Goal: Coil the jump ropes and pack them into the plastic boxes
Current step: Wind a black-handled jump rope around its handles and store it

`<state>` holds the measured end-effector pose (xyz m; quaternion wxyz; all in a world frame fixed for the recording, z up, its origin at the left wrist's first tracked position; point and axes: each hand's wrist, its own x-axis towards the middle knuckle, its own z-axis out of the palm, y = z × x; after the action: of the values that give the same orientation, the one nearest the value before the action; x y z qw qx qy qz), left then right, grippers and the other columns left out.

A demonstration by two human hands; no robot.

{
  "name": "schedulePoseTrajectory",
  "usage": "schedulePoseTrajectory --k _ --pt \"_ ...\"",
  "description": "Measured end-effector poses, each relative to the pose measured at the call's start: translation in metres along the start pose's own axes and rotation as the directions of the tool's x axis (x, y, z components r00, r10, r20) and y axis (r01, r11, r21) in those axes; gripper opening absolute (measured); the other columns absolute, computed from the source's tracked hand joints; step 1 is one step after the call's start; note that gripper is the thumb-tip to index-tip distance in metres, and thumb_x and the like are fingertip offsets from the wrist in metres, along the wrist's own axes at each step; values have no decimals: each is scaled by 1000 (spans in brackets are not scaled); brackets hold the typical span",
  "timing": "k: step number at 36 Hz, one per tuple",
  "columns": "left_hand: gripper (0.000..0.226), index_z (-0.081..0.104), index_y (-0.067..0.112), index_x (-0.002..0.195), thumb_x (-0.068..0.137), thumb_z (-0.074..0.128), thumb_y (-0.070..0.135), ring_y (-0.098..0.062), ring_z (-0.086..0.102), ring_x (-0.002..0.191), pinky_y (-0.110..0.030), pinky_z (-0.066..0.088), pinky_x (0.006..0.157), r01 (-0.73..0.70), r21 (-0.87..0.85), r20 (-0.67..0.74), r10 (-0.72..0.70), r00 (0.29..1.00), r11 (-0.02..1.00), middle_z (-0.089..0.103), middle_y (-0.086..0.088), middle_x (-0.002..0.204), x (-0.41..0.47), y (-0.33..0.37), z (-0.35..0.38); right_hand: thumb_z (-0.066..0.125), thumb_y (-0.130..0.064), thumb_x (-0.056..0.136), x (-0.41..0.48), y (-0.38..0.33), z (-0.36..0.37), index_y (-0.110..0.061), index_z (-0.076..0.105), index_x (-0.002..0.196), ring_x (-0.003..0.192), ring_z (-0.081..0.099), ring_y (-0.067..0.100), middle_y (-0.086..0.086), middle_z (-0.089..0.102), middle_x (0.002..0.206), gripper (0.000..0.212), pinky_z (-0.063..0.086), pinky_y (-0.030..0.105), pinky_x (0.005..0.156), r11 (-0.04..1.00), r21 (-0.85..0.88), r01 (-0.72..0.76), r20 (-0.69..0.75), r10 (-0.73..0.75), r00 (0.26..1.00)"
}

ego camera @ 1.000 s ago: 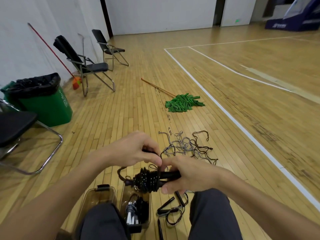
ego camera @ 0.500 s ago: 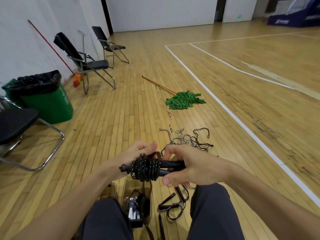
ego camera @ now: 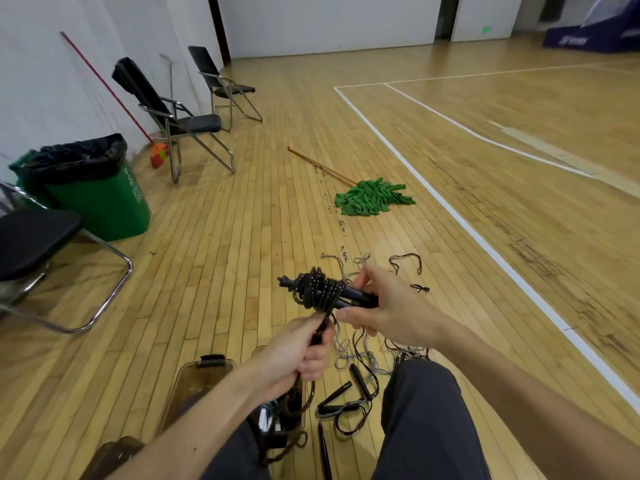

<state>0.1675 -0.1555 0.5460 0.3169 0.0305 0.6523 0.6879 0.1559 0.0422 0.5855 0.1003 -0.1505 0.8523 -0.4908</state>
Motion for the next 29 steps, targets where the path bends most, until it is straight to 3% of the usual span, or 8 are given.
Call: schedulePoseTrajectory --k 8,14,18,21,24,27,29 --pt "35 51 10 97 107 35 39 -12 39 53 -23 39 53 101 77 15 -102 995 992 42 4 61 -4 -15 7 73 -38 91 10 39 10 -32 41 93 81 59 10 -6 63 101 33 53 33 71 962 -262 -79 -126 47 991" --pt "32 53 5 109 108 38 33 -11 43 50 -23 40 49 141 222 51 -156 986 965 48 3 60 -9 -16 11 70 -38 94 19 58 17 -24 54 105 67 51 1 -9 59 89 24 34 18 55 911 -386 -148 -182 82 980" --pt "29 58 10 106 105 44 35 -10 33 46 -22 28 46 149 473 12 -176 984 868 43 5 57 -8 -13 7 67 -36 96 21 66 19 -22 59 94 64 56 9 -6 60 80 16 38 23 54 874 -446 -192 -149 139 979" --pt "25 62 18 97 102 50 39 -10 35 46 -20 28 45 94 702 -5 -127 992 706 44 2 61 -6 -3 2 68 -37 94 22 68 23 -19 60 94 68 59 13 -3 60 81 19 46 28 57 833 -508 -217 -113 185 976" --pt "25 63 21 90 101 52 40 -11 39 50 -20 30 46 -20 882 54 -60 997 471 48 0 66 -4 12 -3 71 -33 93 21 63 24 -21 55 93 66 56 12 -3 54 83 20 40 23 53 793 -567 -223 -6 267 964" --pt "24 67 21 97 103 50 38 -10 46 56 -20 36 50 -113 968 127 -50 991 225 60 0 74 -3 32 -6 73 -30 91 17 53 25 -15 60 98 63 56 11 -1 61 79 20 43 21 53 776 -598 -204 172 372 912" --pt "26 67 20 110 103 49 38 -7 53 68 -20 45 65 -169 982 172 -35 985 81 66 4 88 -3 43 -5 73 -27 92 14 47 26 -8 68 103 62 61 12 5 71 82 22 49 21 55 811 -551 -197 293 409 864"
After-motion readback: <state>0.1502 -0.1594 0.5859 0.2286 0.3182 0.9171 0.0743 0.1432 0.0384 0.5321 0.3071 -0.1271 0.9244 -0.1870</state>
